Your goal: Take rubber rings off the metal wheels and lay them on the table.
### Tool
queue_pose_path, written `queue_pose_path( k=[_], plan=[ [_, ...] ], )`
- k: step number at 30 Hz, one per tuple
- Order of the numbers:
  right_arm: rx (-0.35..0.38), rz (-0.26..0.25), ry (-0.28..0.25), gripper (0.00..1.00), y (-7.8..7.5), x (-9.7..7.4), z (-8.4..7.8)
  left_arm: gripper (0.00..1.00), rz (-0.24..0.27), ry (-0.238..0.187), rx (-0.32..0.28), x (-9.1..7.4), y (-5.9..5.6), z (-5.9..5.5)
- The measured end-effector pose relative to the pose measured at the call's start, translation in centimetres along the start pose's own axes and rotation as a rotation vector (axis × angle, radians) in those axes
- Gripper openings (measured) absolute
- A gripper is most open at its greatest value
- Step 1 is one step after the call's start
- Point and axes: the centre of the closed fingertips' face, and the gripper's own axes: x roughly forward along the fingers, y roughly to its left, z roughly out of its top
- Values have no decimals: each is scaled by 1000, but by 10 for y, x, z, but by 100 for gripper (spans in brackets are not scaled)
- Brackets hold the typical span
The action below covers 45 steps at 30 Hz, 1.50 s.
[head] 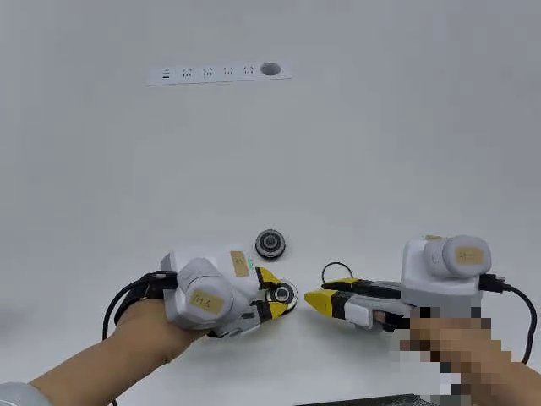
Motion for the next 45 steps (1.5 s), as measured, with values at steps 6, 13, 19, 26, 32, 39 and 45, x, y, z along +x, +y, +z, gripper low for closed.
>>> queue_pose_path(
  k=[6,13,19,26,32,39,45],
  plan=[
    [3,19,9,27,5,5,1,15,1,1,-2,0,2,0],
    [27,45,28,27,9,11,-1,13,-5,3,11,1,3,-1],
    [67,60,43,27,10,14,-4,13,-7,0,16,1,2,-1],
    [129,84,56,26,12,18,-6,13,-7,-2,23,2,2,-1],
    [163,92,76,26,13,22,-11,13,-3,-4,20,2,2,-1],
    [214,107,66,24,13,23,-11,13,-4,-6,21,2,2,-1],
    [216,113,64,24,15,24,-11,12,-4,-7,20,1,1,-2]
  ],
)
